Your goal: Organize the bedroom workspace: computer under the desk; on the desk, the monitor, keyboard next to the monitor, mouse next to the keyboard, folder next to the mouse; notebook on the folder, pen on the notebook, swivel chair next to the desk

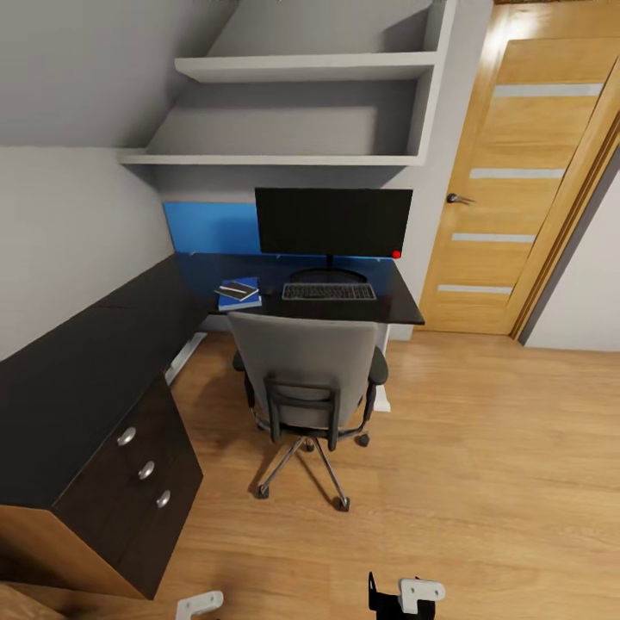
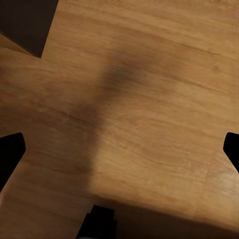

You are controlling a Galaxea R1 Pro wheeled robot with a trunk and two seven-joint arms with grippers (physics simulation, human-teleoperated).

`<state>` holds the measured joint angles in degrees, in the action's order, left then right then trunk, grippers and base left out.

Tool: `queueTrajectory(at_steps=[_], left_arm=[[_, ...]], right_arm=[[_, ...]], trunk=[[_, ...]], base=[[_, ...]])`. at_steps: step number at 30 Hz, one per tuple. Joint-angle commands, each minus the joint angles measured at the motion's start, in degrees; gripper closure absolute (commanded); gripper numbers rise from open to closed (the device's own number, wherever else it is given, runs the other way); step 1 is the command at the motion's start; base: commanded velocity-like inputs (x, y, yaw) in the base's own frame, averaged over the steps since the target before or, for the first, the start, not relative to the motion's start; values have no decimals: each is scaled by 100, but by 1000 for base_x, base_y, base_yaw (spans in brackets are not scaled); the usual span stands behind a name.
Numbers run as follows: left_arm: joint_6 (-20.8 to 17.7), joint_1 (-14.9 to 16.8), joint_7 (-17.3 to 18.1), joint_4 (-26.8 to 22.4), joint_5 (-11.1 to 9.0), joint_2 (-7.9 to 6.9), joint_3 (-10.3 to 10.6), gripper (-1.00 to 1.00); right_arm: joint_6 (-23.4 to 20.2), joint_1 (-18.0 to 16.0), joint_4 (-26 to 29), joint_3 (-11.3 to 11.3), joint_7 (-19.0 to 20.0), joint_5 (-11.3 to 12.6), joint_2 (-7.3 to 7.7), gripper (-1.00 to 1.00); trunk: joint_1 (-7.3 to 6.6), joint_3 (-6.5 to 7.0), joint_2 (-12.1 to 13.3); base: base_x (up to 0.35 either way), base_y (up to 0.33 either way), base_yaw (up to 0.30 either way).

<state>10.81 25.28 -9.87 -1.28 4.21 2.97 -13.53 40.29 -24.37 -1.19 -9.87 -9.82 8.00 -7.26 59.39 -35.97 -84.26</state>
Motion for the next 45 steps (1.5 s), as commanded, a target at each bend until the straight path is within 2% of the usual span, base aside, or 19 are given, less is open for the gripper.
queueTrajectory(at_steps=[1,29,45], left_arm=[[18,4,-19,5,45,2,-38,-100],[9,4,-21,5,45,-4,-44,-100],[41,4,-52,5,48,-15,-41,-100]], right_arm=[[20,-6,-13,-51,-11,52,-3,-100],[-17,-6,-13,-53,-11,49,-13,-100],[-11,45,-13,-36,-18,42,37,-100]], trunk=[[-23,14,39],[-638,516,1162],[-989,803,1804]], base=[[0,0,0],[0,0,0],[0,0,0]])
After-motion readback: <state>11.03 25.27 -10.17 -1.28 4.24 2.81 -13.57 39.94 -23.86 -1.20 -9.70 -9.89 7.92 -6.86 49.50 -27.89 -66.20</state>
